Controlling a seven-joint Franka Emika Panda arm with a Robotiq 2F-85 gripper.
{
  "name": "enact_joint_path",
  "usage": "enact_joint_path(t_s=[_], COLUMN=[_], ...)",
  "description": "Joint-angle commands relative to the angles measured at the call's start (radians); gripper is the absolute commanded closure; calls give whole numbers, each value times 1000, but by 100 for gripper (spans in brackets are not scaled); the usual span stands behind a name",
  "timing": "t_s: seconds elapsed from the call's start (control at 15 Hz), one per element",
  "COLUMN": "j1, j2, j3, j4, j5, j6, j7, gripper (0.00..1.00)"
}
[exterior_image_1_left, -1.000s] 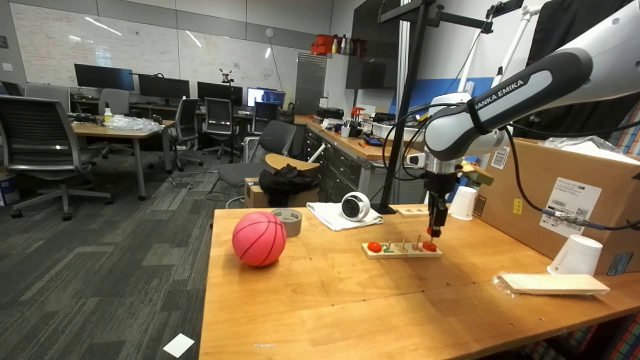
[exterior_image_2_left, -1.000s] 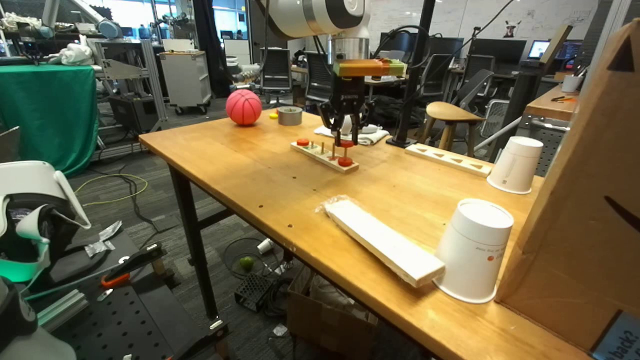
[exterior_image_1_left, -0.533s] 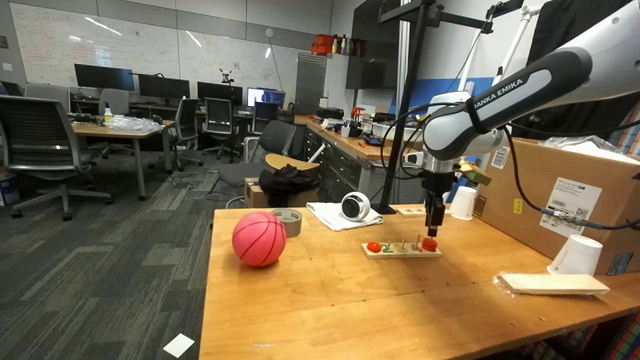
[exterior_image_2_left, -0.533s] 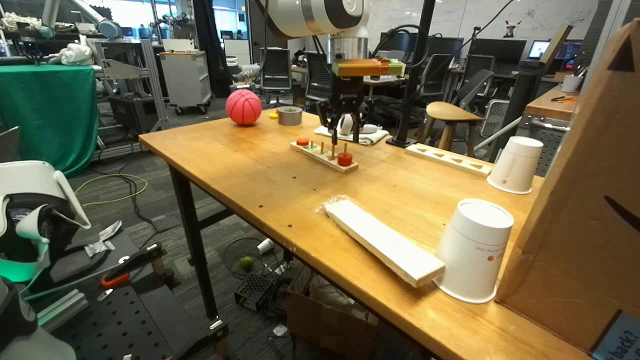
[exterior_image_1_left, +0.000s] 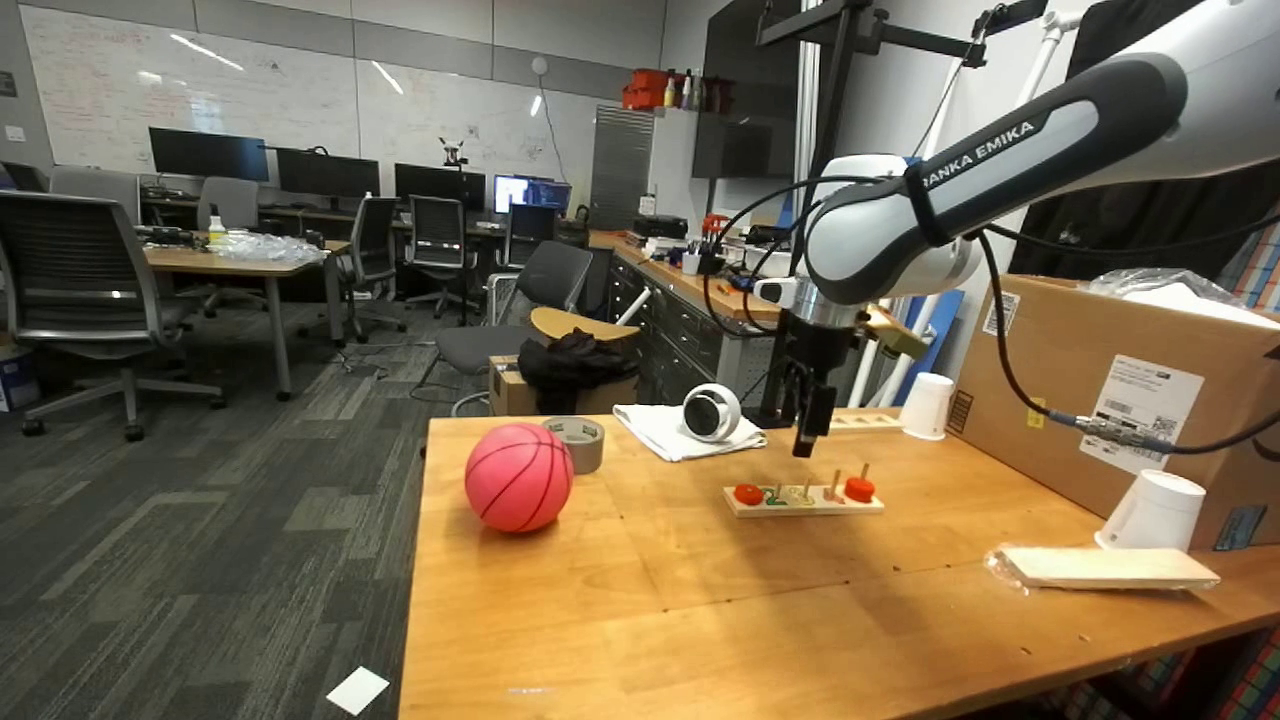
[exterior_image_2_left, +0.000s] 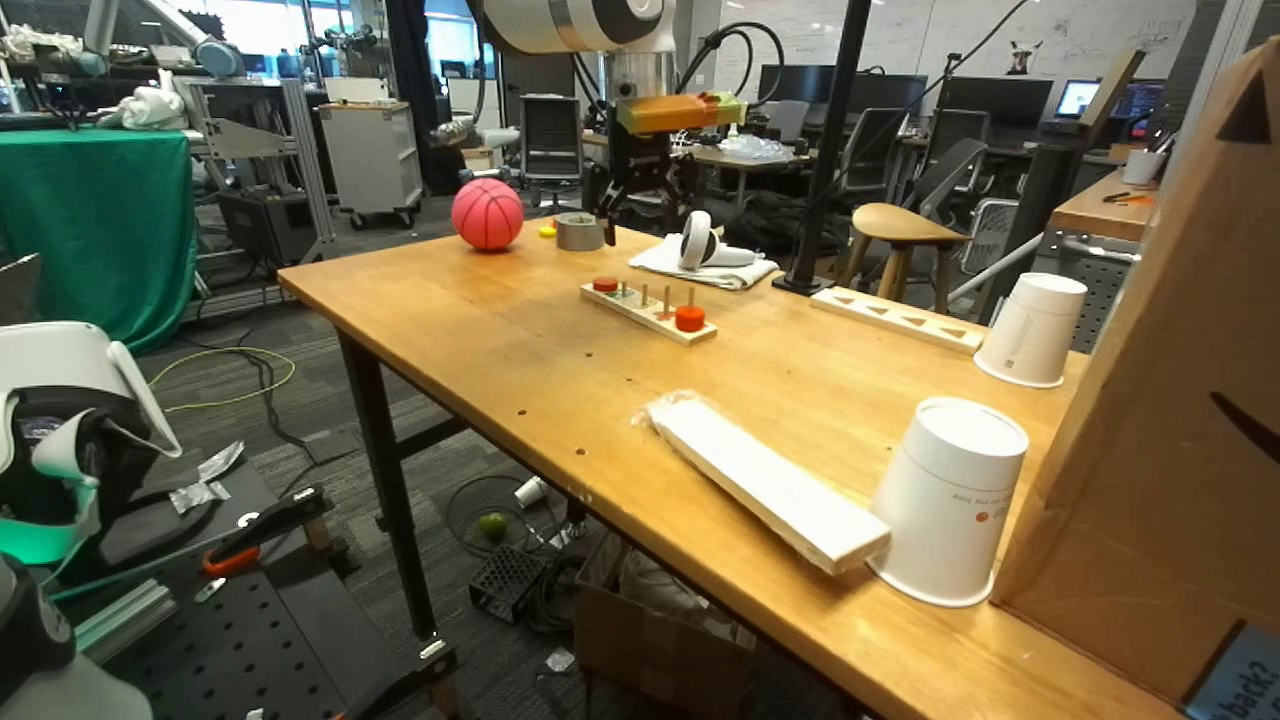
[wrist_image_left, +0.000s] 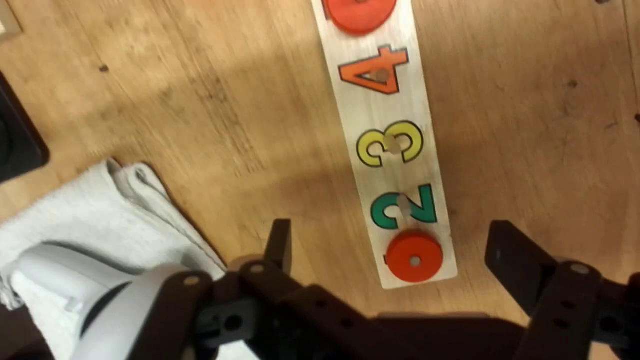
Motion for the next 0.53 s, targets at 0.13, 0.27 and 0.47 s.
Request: enact_joint_path(t_s=[0.13, 0.27, 0.47], j1=[28, 37, 46], j2=[-8, -2, 19], j3=[38, 44, 46], j4=[-30, -28, -18], j5=[47, 49, 50], j6=[18, 16, 18], j7=[-94, -106, -112], gripper=[0, 0, 0])
